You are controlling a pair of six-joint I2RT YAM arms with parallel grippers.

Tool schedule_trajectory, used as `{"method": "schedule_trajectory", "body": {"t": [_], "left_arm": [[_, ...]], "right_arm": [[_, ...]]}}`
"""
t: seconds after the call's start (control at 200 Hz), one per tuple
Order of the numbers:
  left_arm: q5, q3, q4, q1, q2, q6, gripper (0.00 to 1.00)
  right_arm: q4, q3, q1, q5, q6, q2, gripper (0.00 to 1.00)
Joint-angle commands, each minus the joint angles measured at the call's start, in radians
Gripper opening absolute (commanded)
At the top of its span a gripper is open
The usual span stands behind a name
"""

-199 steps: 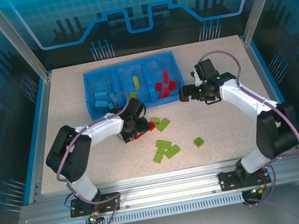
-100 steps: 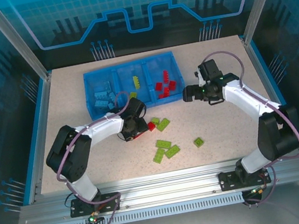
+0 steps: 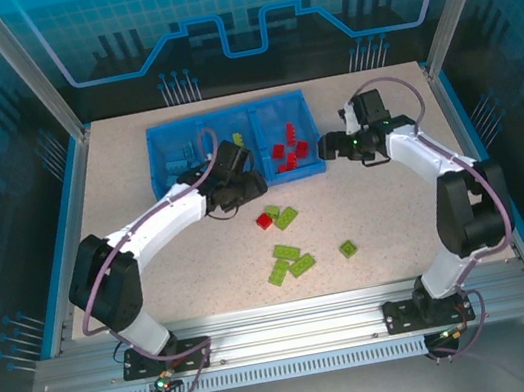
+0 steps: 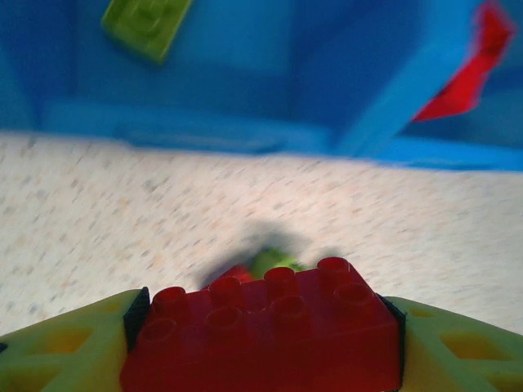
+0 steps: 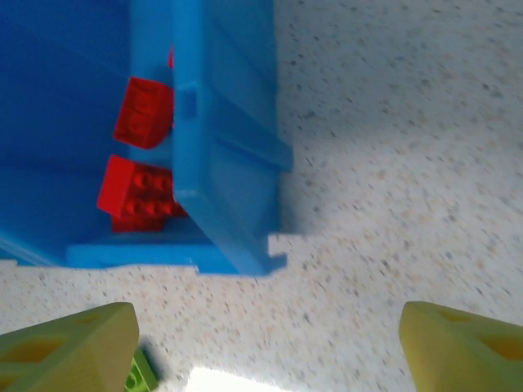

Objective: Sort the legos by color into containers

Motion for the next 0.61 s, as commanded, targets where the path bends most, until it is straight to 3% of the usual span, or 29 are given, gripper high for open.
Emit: {"method": "schedule_trajectory", "body": {"t": [0.0,0.345,0.49,0.6], "left_arm": [[0.004,0.099,0.018,-0.005,0.036,0.076,0.63],[0.087,0.326,0.083,0.003,0.245,0.122,0.62],[0.117,0.417,0.089,0.005,0.336,0.135,0.62],[0.123,0.476,0.099,0.007,0.381,0.142,0.62]], "right_arm": [[0.052,0.060,0.019,-0.042,-0.026,0.063,0.82],[0.043,0.165,0.107,0.089,-0.093,0.199,0.64],[0.018,0.182,0.149,0.175,-0.097,0.223,0.37],[0.015,0.162,0.159,0.201,-0.081,0.223,0.29]]}}
